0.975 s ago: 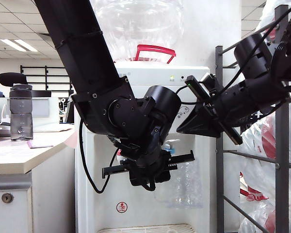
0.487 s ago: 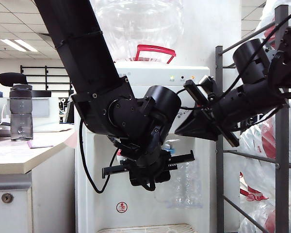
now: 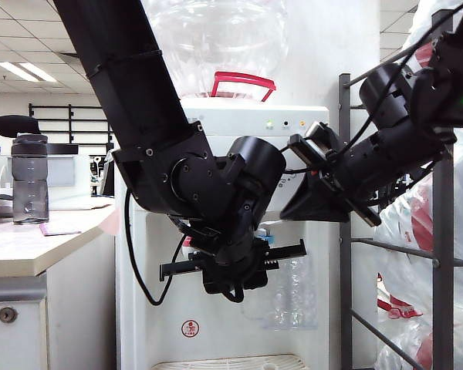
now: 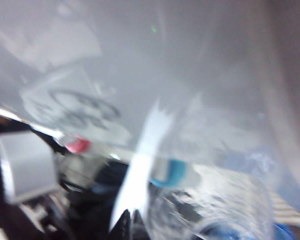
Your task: Pick up the plastic mug from the left desk, go to the cold water outlet of the water dispenser, press the vertical switch to get some water, then put the mug back on the desk.
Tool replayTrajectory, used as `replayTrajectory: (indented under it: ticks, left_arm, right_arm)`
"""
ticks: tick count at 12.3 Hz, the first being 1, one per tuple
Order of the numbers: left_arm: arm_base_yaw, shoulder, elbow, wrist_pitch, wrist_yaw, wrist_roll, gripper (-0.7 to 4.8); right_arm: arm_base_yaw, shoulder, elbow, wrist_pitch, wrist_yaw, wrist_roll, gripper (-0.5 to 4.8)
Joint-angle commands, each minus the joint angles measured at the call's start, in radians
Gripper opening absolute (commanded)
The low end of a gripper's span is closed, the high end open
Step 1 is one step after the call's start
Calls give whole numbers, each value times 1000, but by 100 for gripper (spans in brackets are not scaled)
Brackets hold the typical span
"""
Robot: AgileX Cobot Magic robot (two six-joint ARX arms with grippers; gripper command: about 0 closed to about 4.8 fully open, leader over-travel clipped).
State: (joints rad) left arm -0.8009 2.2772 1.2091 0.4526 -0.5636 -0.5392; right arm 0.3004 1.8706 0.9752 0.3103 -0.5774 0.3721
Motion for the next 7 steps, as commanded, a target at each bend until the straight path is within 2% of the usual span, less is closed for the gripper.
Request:
replayTrajectory:
  ticks: [1, 4, 7]
  left_arm:
    - [-11, -9, 3, 26, 26, 9, -7]
    - [-10, -9, 3, 26, 26, 8, -7]
    - [-8, -9, 3, 26, 26, 8, -7]
  right_arm:
    - [6, 4, 27, 0, -33, -71, -5]
    - [6, 2, 27, -1, -98, -89, -5]
    - [5, -55, 26, -104, -94, -98, -5]
